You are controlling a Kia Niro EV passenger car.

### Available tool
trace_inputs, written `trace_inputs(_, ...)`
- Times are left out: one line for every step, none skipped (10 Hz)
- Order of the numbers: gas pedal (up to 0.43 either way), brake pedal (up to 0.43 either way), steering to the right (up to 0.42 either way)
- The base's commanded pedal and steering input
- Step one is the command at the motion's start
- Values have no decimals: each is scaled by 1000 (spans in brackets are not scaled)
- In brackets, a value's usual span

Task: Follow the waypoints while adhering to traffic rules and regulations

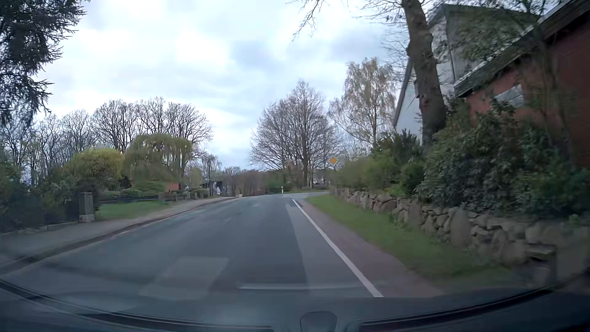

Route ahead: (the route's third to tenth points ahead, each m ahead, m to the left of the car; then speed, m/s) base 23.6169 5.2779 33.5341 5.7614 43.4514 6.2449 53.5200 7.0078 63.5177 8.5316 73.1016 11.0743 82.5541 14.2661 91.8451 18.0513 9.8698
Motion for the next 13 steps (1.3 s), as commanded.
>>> trace_inputs(67,0,-19)
trace_inputs(79,0,-20)
trace_inputs(79,0,-20)
trace_inputs(87,0,-20)
trace_inputs(98,0,-20)
trace_inputs(98,0,-20)
trace_inputs(98,0,-20)
trace_inputs(110,0,-20)
trace_inputs(110,0,-19)
trace_inputs(110,0,-15)
trace_inputs(118,0,-12)
trace_inputs(118,0,-9)
trace_inputs(118,0,-7)
